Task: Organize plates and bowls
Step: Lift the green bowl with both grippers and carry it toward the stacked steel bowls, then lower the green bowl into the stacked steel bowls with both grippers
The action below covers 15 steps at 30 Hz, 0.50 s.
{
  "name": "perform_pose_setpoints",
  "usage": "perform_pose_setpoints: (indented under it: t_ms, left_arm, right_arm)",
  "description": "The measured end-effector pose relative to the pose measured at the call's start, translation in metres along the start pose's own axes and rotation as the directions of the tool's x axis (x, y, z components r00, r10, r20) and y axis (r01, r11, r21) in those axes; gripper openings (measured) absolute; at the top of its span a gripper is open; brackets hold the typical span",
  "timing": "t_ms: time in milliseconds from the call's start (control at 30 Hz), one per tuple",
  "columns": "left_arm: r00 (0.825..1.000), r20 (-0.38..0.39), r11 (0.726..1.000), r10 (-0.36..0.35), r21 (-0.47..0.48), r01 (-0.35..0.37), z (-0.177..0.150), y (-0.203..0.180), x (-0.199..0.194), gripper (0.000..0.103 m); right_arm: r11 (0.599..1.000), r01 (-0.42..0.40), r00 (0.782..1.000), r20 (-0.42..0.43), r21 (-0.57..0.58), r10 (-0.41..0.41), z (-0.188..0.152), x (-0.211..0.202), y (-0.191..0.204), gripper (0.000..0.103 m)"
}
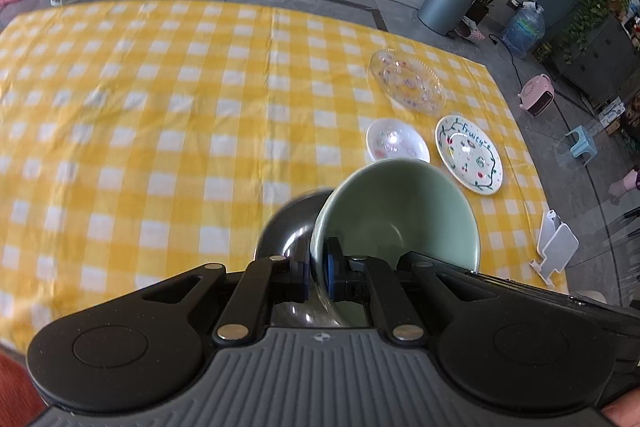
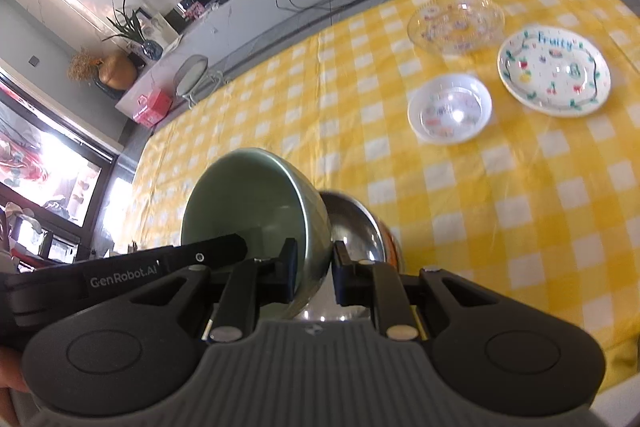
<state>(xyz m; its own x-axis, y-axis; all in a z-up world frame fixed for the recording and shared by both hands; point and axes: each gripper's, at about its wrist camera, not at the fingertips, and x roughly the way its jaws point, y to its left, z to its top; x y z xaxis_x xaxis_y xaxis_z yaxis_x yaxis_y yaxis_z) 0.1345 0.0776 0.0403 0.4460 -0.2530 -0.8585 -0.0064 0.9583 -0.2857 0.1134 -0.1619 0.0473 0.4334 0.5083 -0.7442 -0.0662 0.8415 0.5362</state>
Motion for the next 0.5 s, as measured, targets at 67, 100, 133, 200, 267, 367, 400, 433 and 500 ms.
perform_pose_setpoints:
  t_ms: [67,100,133,200,267,367,400,433,500]
  left_arm:
    - [1.000,-0.008,1.000,-0.012,-0.017,0.012,-0.005,0.004,0.002,0.008]
    - [1.000,-0.013,1.000,-0.017,-0.027,0.017,-0.008,0.005,0.003,0.008]
    - [1.000,-0.019,0.999,-0.021,-0.035,0.020,-0.010,0.007,0.005,0.008]
    - [0.999,-0.029,0.998,-0.028,-0.049,0.027,-0.014,0.010,0.007,0.008]
    - [0.999,-0.039,0.998,-0.031,-0.061,0.029,-0.016,0.012,0.011,0.008]
    - [0.998,-0.057,0.997,-0.029,-0.076,0.024,-0.017,0.016,0.016,0.008]
    - [0.998,-0.064,0.996,-0.029,-0.082,0.024,-0.018,0.018,0.018,0.008]
    - [0.997,-0.071,0.996,-0.029,-0.087,0.023,-0.018,0.019,0.021,0.008]
    - [0.996,-0.087,0.996,-0.027,-0.092,0.019,-0.018,0.021,0.027,0.008]
  right_arm:
    - [1.000,0.004,1.000,-0.010,-0.005,-0.004,-0.004,0.000,-0.001,0.016]
    - [1.000,0.008,1.000,-0.013,-0.006,-0.008,-0.006,0.000,-0.001,0.016]
    - [1.000,0.012,1.000,-0.016,-0.007,-0.012,-0.007,0.000,-0.002,0.016]
    - [1.000,0.020,0.999,-0.026,-0.005,-0.021,-0.008,0.002,-0.003,0.016]
    - [1.000,0.028,0.999,-0.034,0.000,-0.028,-0.008,0.004,-0.004,0.016]
    - [0.999,0.041,0.998,-0.055,0.003,-0.041,-0.010,0.010,-0.004,0.015]
    - [0.999,0.045,0.997,-0.060,0.002,-0.045,-0.010,0.012,-0.004,0.015]
    - [0.999,0.052,0.997,-0.064,-0.001,-0.052,-0.010,0.015,-0.004,0.015]
    - [0.998,0.069,0.995,-0.071,-0.006,-0.069,-0.011,0.020,-0.004,0.014]
